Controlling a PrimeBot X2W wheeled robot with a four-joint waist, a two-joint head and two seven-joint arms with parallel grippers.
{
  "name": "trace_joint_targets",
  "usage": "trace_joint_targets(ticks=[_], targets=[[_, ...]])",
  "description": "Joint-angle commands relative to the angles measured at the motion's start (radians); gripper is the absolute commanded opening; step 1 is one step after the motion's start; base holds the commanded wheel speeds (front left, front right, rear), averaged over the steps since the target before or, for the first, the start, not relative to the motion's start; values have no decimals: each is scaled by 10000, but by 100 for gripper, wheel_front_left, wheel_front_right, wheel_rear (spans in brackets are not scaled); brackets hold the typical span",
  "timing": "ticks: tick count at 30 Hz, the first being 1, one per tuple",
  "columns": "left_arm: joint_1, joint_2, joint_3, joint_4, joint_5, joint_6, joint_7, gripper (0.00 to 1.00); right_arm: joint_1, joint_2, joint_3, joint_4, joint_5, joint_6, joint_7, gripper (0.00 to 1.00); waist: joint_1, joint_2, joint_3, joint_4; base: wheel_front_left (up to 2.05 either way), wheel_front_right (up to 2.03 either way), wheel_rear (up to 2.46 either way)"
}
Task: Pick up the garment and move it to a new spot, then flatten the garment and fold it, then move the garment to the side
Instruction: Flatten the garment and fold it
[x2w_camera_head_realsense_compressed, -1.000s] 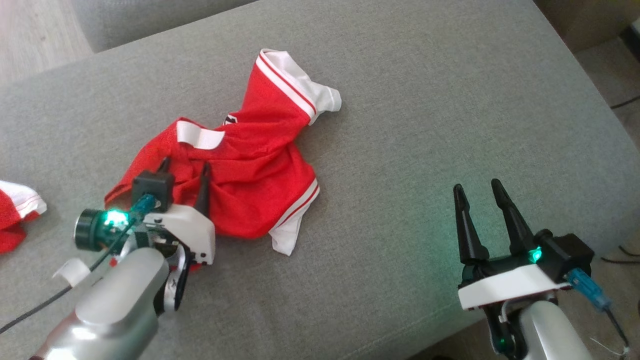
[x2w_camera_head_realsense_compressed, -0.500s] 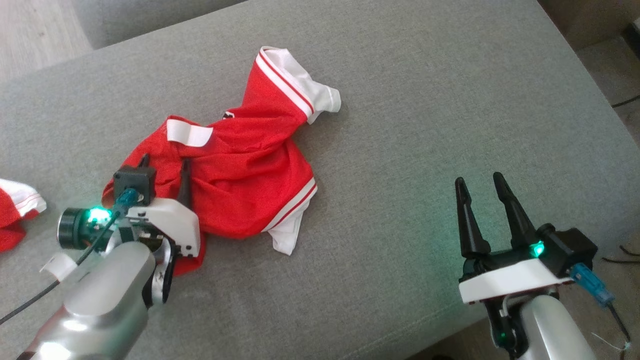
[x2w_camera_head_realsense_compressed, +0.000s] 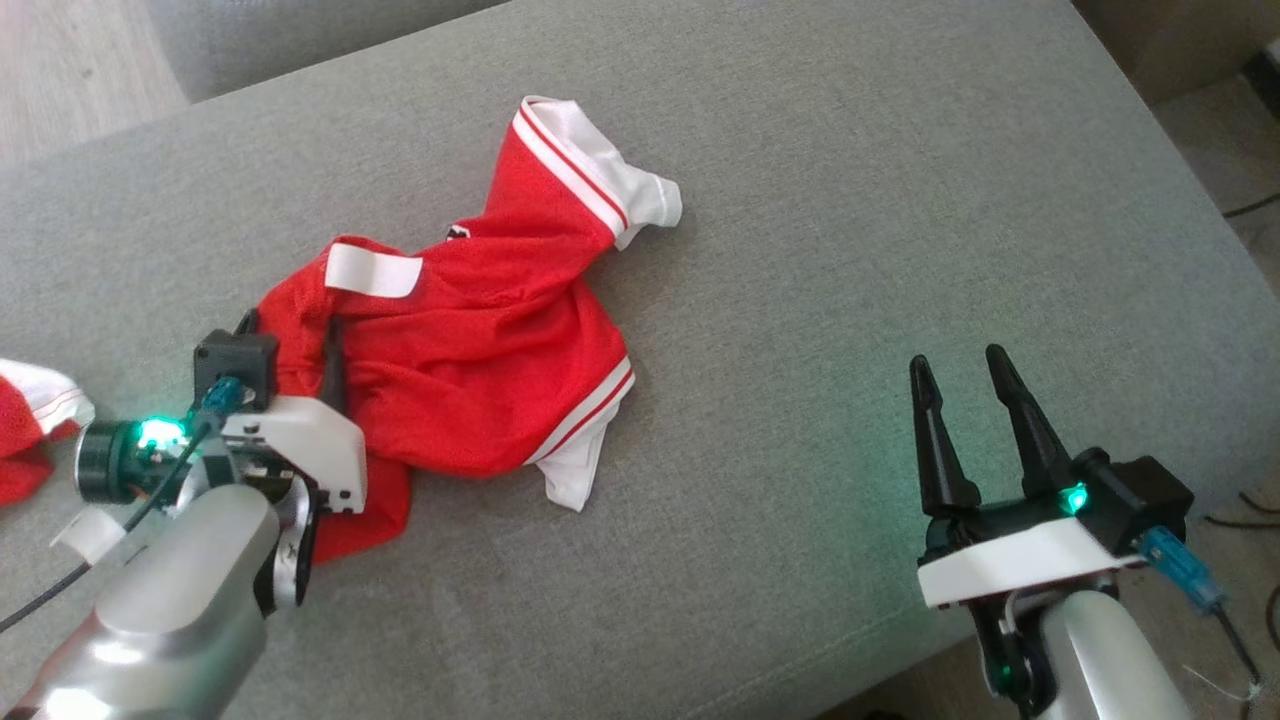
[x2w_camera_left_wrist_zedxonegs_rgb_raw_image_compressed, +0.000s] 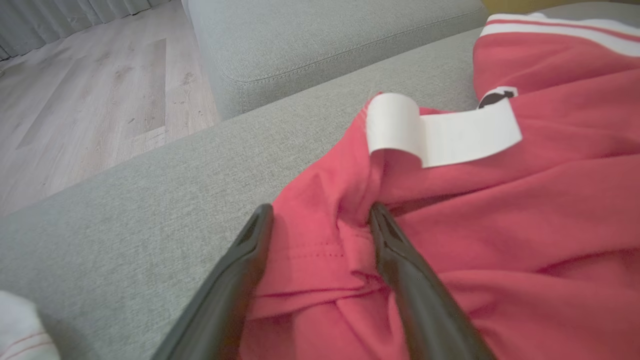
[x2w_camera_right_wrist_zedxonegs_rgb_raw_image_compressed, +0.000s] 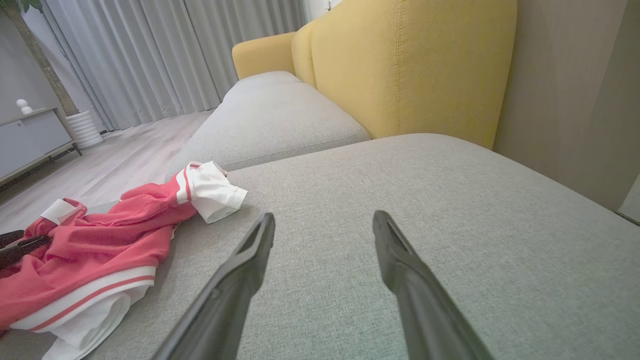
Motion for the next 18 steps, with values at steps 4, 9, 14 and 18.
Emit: trace_joint_targets(ticks=[4, 9, 14, 18], targets=[[-401, 478, 562, -301, -33, 100, -148, 96, -134, -29, 185, -320, -25, 77, -109, 100, 0, 0, -12, -35, 0, 0, 0], [-247, 580, 486, -684, -39, 115, -95, 29, -83, -29, 157, -330, -44, 77, -109, 100, 0, 0, -38, -14, 0, 0, 0], [-158, 724, 428, -1135, -55, 150, 61, 0, -80, -29, 136, -346, -42, 77, -109, 100, 0, 0, -40, 69, 0, 0, 0], [-101, 871, 472, -1595, -157, 149, 180, 0, -48, -29, 87, -335, -50, 77, -109, 100, 0, 0, -95, 175, 0, 0, 0]])
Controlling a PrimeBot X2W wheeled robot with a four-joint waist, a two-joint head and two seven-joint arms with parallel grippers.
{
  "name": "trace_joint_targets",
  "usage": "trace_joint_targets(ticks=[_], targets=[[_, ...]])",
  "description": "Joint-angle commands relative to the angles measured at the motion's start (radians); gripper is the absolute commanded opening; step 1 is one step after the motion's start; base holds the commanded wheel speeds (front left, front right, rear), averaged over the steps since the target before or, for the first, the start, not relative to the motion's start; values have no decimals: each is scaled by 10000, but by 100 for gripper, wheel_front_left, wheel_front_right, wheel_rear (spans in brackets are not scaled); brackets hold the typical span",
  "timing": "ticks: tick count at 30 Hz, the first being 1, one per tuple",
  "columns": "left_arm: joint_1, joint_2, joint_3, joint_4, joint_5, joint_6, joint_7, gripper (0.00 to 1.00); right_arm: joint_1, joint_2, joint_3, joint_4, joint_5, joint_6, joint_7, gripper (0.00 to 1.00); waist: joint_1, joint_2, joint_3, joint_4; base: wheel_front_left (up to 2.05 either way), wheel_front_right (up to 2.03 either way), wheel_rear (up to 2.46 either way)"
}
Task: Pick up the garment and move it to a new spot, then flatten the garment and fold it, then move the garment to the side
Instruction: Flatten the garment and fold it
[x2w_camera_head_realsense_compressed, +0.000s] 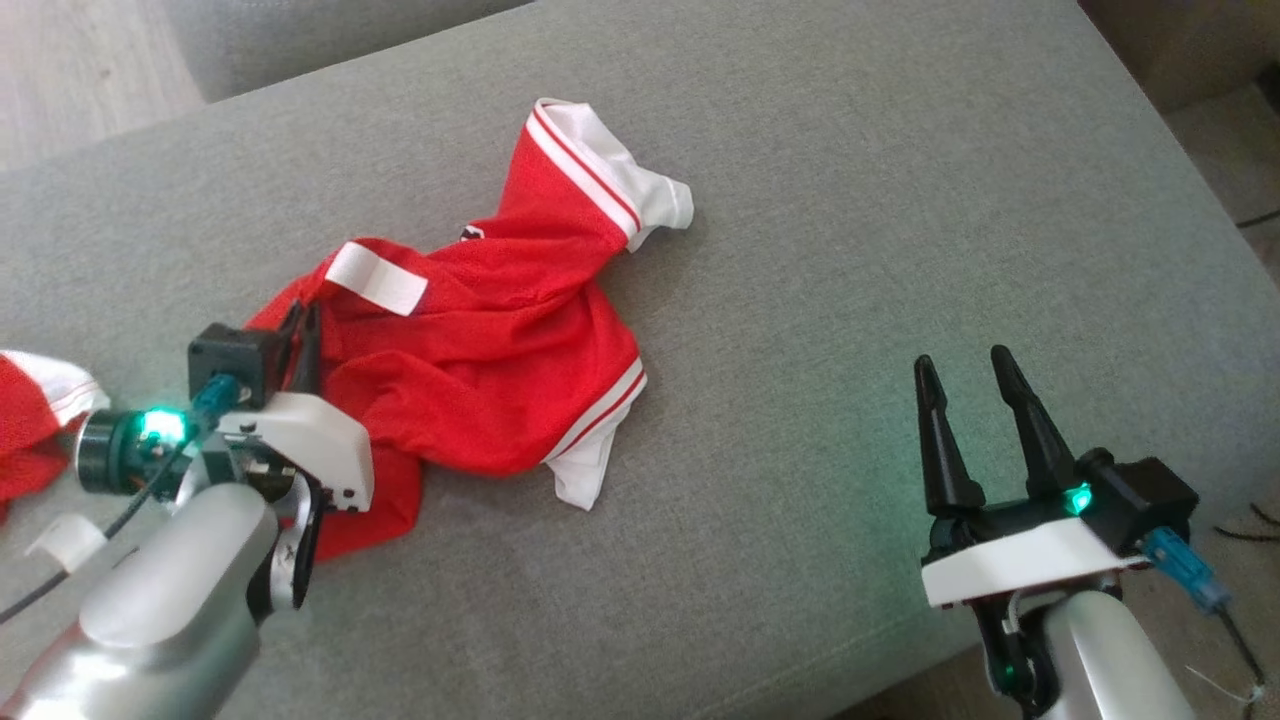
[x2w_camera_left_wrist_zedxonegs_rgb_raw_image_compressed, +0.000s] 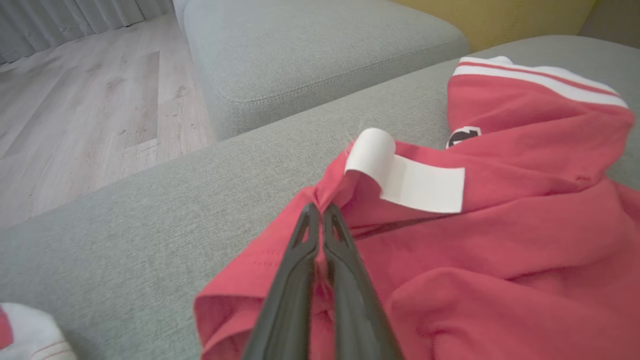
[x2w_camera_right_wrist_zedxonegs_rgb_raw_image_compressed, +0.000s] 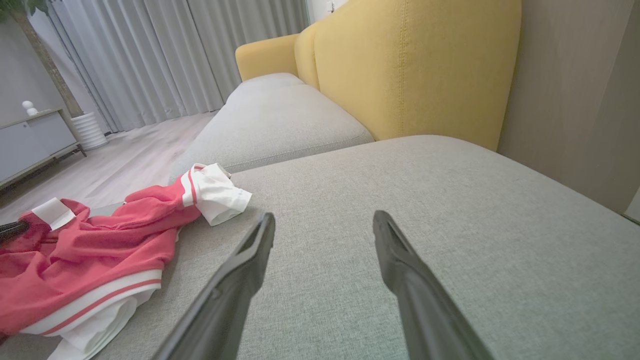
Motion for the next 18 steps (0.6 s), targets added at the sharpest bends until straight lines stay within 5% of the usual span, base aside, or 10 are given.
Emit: trace_joint_targets(ticks=[1, 9, 18], targets=[[-285, 466, 480, -392, -111, 42, 11, 0, -53, -29, 133, -330, -55, 77, -109, 100, 0, 0, -41, 62, 0, 0, 0], [230, 1108, 851, -2664, -746, -224, 163, 0, 103, -29, 69, -310, -91, 77, -109, 100, 0, 0, -341, 296, 0, 0, 0], [2016, 3317, 546, -7049, -1338, -233, 1501, 0, 512, -29, -238, -356, -201, 77, -109, 100, 0, 0, -730, 630, 0, 0, 0]])
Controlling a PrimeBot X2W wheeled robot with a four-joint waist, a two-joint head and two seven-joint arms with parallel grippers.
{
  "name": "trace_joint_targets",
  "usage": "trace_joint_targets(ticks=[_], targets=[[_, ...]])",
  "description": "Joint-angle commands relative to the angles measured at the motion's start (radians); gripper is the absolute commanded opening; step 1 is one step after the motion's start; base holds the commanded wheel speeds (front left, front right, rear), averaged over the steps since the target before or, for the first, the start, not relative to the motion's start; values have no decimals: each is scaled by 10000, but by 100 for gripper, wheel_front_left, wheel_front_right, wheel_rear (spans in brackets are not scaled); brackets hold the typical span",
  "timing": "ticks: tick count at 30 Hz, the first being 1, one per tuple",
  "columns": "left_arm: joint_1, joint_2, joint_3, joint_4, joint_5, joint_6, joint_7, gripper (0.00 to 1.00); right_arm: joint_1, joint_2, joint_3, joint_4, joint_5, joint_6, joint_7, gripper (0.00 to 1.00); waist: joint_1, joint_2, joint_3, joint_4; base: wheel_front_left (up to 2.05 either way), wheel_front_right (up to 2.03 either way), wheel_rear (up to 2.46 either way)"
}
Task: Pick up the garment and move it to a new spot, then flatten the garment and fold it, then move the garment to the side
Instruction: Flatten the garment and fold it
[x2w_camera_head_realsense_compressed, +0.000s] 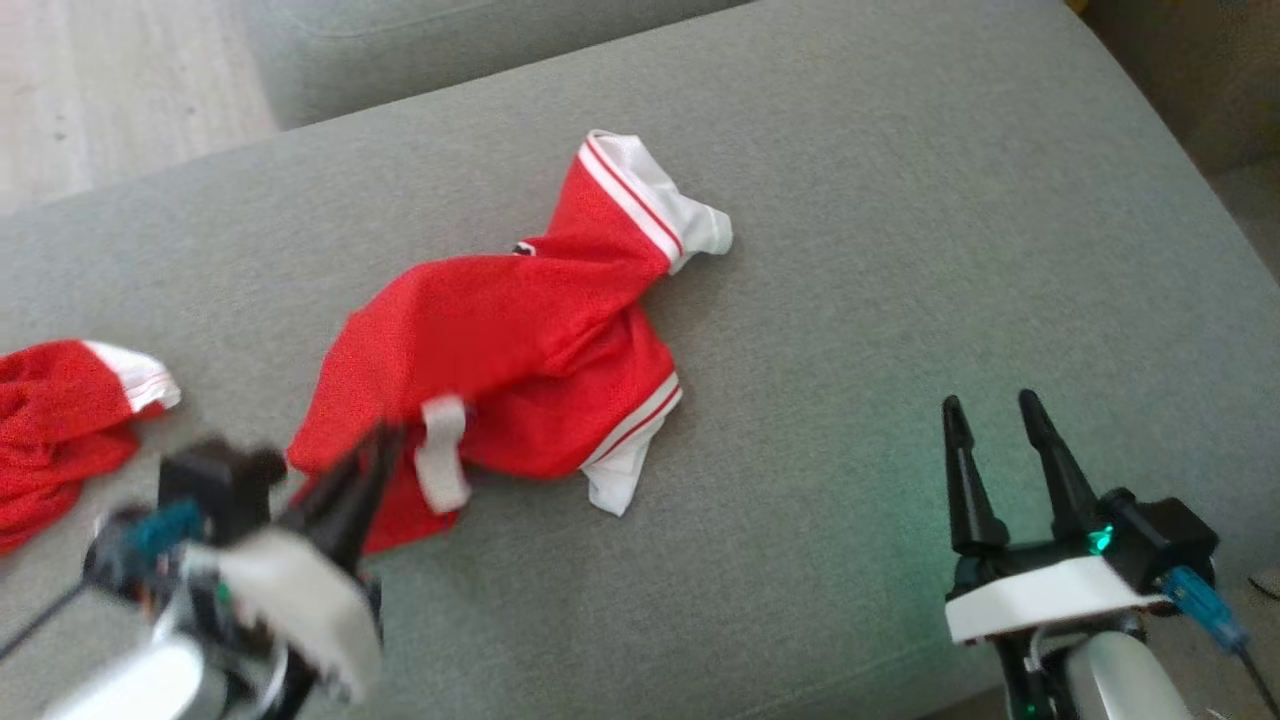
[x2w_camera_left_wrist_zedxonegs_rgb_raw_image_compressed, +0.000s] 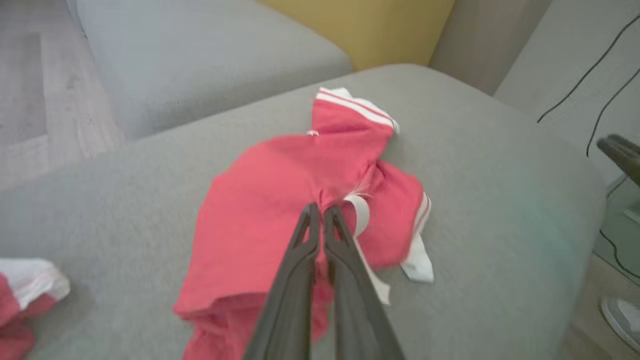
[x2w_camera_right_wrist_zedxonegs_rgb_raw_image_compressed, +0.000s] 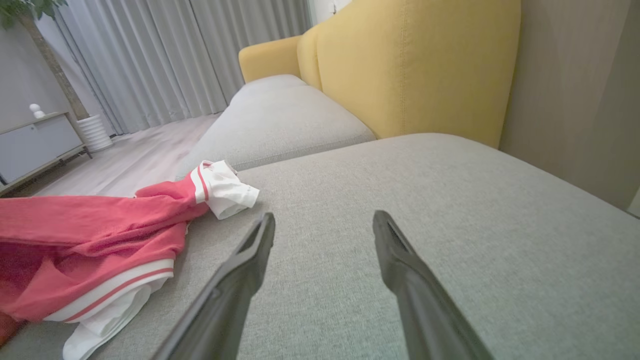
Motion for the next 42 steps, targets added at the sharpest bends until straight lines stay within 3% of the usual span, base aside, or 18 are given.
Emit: trace_joint_targets(ticks=[1, 4, 8, 15, 20, 21, 22, 23, 27, 33, 37, 40, 42], targets=[[-251, 512, 444, -408, -43, 78, 36, 0, -113, -31, 172, -370, -97, 77, -109, 100, 1, 0, -57, 92, 0, 0, 0], [579, 1109, 190, -1281, -335, 192, 352, 0, -29, -31, 88, -416, -130, 77, -109, 100, 1, 0, -94, 237, 0, 0, 0], [1757, 1493, -440, -1544, -618, 280, 578, 0, -23, -31, 55, -451, -177, 77, -109, 100, 1, 0, -62, 338, 0, 0, 0], [2984, 1215, -1022, -60, -1021, 473, 351, 0, -14, -31, 53, -419, -284, 77, -109, 100, 1, 0, -52, 459, 0, 0, 0], [3326, 920, -1030, 1335, -1381, 114, -49, 0, -41, -31, 102, -349, -311, 77, -109, 100, 1, 0, -143, 435, 0, 0, 0], [3373, 847, -960, 1533, -1480, 72, -185, 3, -39, -33, 96, -344, -319, 77, -109, 100, 1, 0, -170, 428, 0, 0, 0], [3401, 793, -858, 1724, -1525, 84, -379, 88, -33, -40, 100, -337, -329, 77, -109, 100, 1, 0, -204, 414, 0, 0, 0], [3441, 757, -772, 1886, -1581, 99, -529, 100, -27, -45, 100, -337, -341, 77, -109, 100, 1, 0, -253, 389, 0, 0, 0], [3646, 880, -314, 2114, -1815, 370, -1077, 100, 42, -70, 107, -335, -371, 77, -109, 100, 1, 0, -428, 287, 0, 0, 0], [3926, 1407, 858, 1604, -2071, 1602, -2117, 100, 122, -83, 133, -373, -424, 77, -109, 100, 1, 0, -636, 162, 0, 0, 0], [4151, 1509, 1280, 785, -2244, 2005, -2516, 100, 178, -100, 152, -445, -467, 77, -109, 100, 1, 0, -731, 100, 0, 0, 0], [3957, 1266, 1534, 398, -2042, 2154, -3063, 100, 223, -108, 64, -517, -481, 77, -109, 100, 1, 0, -785, 138, 0, 0, 0], [3573, 742, 1577, 376, -1762, 2265, -3436, 100, 235, -146, 48, -539, -517, 77, -109, 100, 1, 0, -844, 170, 0, 0, 0]])
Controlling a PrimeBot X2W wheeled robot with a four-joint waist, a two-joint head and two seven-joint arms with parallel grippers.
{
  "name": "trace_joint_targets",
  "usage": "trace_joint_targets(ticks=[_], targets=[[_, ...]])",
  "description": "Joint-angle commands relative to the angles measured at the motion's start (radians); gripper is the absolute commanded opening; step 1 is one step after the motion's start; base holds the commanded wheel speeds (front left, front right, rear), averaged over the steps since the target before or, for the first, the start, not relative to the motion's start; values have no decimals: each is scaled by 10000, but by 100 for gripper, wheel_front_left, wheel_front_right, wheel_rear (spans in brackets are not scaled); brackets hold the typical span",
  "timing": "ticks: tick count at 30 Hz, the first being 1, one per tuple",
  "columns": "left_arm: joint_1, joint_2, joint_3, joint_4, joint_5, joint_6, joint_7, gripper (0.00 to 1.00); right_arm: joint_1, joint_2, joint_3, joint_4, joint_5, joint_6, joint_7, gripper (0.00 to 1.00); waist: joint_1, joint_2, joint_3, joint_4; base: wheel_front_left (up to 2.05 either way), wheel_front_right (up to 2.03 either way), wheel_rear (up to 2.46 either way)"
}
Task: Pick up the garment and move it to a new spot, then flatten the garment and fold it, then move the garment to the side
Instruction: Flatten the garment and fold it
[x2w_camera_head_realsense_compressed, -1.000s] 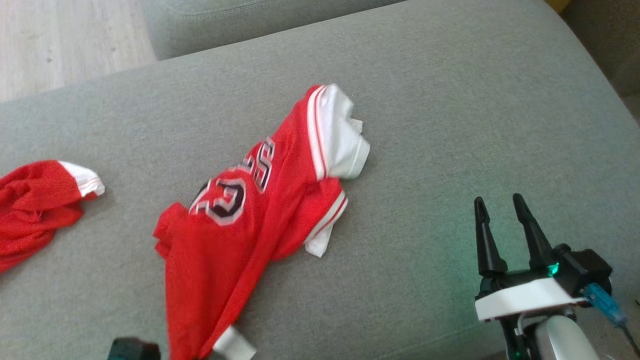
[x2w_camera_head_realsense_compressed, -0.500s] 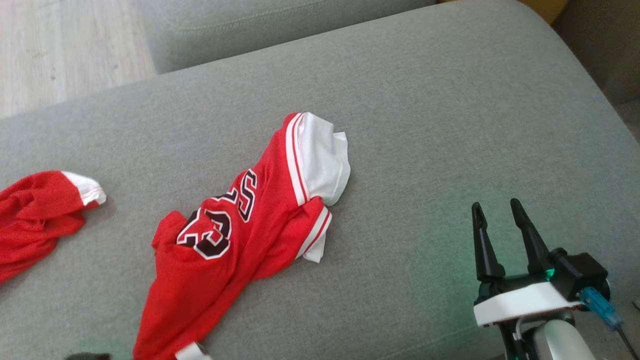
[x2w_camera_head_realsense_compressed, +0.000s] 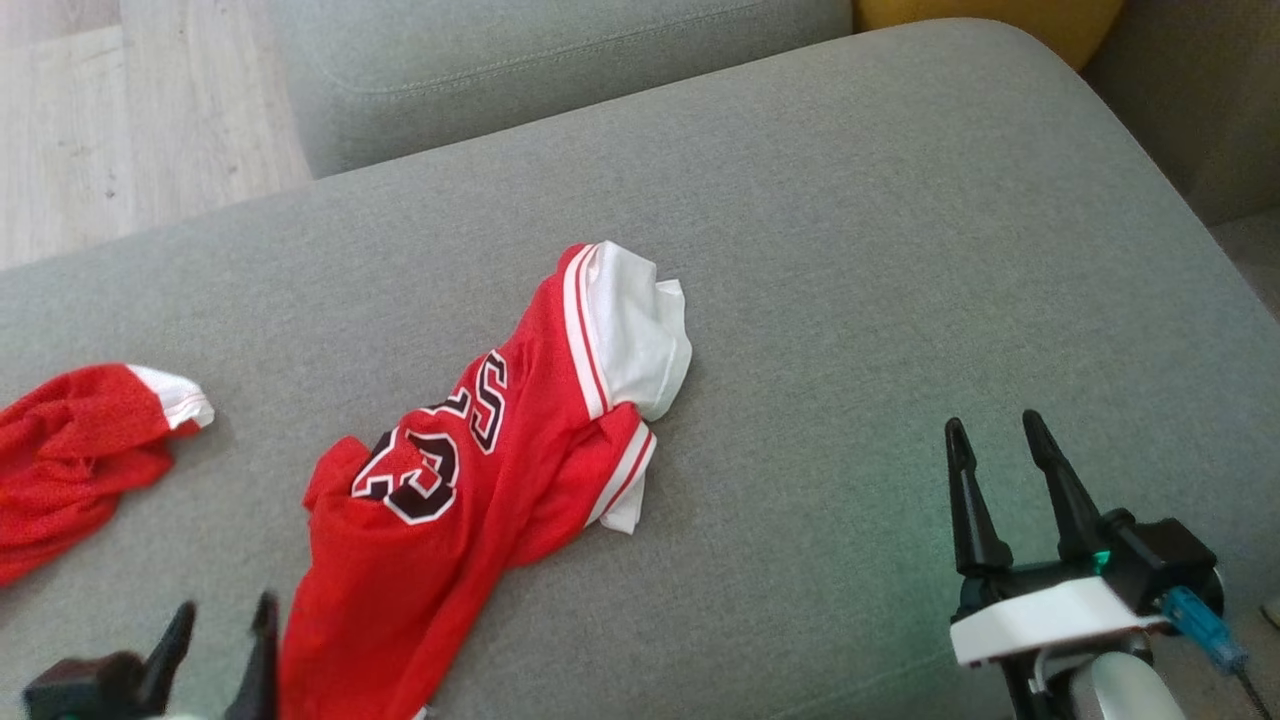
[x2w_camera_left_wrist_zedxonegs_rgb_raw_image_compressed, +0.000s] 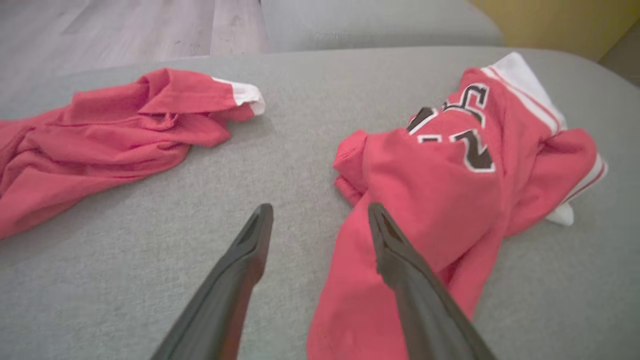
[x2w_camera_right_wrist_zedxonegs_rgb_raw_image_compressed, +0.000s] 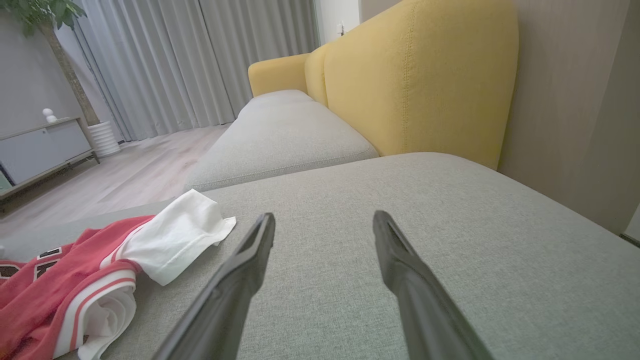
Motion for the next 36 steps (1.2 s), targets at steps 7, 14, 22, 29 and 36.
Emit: trace_joint_targets(ticks=[7, 14, 22, 29, 36], targets=[[-1164, -1280, 284, 485, 1093, 92, -821, 100, -67, -179, 48, -429, -185, 77, -109, 100, 0, 0, -409, 112, 0, 0, 0], [-873, -3354, 1169, 1949, 3571, -645, -963, 100, 147, -394, -175, -463, -592, 77, -109, 100, 0, 0, -569, 843, 0, 0, 0], [101, -5421, 3425, 2843, 6373, -2473, -966, 100, 67, -386, -248, -62, -891, 77, -109, 100, 0, 0, -598, 1297, 0, 0, 0], [514, -6650, 4901, 3334, 8036, -3841, -966, 100, -213, -311, 58, 548, -900, 77, -109, 100, 0, 0, -564, 1481, 0, 0, 0], [458, -7482, 5780, 3548, 8987, -4768, -967, 100, -365, -268, 161, 769, -804, 77, -109, 100, 0, 0, -577, 1611, 0, 0, 0]])
